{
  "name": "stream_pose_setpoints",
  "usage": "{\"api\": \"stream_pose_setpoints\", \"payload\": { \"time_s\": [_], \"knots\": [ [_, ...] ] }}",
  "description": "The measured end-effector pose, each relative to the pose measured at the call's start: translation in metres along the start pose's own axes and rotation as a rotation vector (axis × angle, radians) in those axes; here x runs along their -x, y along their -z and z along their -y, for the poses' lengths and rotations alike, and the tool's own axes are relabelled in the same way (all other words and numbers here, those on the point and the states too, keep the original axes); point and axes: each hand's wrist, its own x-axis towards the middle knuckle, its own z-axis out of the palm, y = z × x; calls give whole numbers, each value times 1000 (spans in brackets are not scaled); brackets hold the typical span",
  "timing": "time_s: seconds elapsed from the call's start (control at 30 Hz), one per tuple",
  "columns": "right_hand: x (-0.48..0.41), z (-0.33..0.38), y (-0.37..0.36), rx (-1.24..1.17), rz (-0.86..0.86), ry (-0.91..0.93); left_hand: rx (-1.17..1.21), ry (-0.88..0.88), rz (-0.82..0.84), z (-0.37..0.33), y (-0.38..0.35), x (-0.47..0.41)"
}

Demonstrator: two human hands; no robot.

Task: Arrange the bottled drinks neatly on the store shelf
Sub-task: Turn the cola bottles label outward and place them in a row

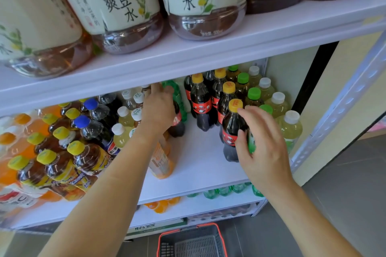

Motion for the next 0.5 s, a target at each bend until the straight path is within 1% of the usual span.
{"api": "stream_pose_setpoints", "payload": {
  "time_s": [0.07,0.13,0.2,0.3,0.37,0.43,0.5],
  "knots": [
    [6,2,0,-36,-19,35,153,-31,63,-2,1,15],
    [15,4,-2,-95,11,37,230,-76,127,-7,2,33],
    [26,6,-4,-143,120,-7,255,-149,64,-12,5,52],
    [41,9,-10,-165,382,-163,396,-127,-146,-13,22,71],
    [48,9,-12,-236,545,-303,575,-26,-244,-12,40,81],
    [52,10,-12,-317,703,-414,859,143,-233,-14,54,90],
    [55,16,-9,-534,830,-534,1239,367,-188,-16,62,97]
  ]
}}
